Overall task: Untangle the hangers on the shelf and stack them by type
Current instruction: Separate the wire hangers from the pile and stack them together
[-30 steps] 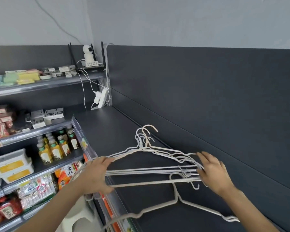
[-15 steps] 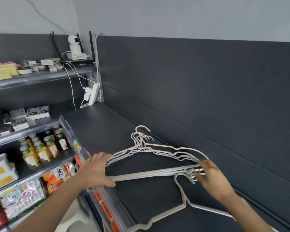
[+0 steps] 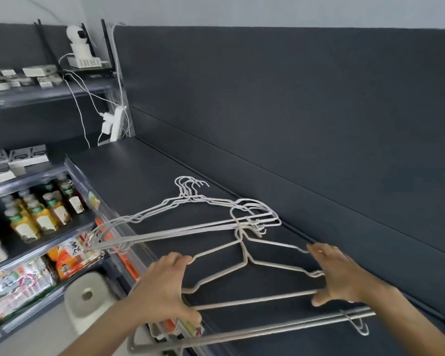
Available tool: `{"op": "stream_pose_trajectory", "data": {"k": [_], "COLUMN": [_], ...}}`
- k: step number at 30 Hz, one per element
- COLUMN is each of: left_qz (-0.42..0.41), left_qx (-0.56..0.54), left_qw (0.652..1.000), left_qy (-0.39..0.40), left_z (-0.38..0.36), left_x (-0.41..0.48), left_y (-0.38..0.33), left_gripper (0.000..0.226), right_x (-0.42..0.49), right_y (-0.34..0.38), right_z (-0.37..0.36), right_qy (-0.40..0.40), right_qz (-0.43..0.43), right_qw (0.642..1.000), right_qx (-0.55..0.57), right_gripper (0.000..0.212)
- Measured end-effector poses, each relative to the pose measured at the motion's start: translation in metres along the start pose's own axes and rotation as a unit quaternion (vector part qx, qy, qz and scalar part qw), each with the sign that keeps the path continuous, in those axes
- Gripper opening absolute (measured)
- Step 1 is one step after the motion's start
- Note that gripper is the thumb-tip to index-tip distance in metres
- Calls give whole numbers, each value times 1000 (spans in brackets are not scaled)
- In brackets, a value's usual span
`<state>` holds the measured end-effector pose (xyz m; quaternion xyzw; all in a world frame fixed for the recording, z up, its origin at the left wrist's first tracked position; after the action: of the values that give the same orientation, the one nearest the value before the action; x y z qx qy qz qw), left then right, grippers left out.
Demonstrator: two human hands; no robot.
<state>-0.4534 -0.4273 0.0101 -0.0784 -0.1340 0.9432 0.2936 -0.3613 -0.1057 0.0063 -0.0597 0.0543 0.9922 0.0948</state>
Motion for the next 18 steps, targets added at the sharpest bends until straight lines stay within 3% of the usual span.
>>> {"op": "stream_pose_trajectory", "data": {"k": [9,18], "left_qz": [28,19], "left_qx": [15,24], "left_qw": [999,997], "left_qy": [37,67], "left_z": [-34,-32], "left_x": [-34,-35], "left_y": [-25,-28], "left_gripper": [117,118], "right_x": [-27,-51], "right_y": [-16,-14], "right_z": [-12,-7], "right_qy": [13,50], "right_qz": [18,-44], "right_qw": [1000,998], "right_qx": [21,11], "right_gripper": [112,105]}}
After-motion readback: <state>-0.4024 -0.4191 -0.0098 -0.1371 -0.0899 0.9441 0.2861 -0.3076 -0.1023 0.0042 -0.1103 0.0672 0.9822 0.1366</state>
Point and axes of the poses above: each hand's wrist, its own x-axis towards the middle knuckle, its own z-axis out of the back of the hand, y = z × x, the point moved 2 cm from there along x, towards the middle knuckle, and after that the axes turned 11 degrees about -y, right-handed, at the moved point
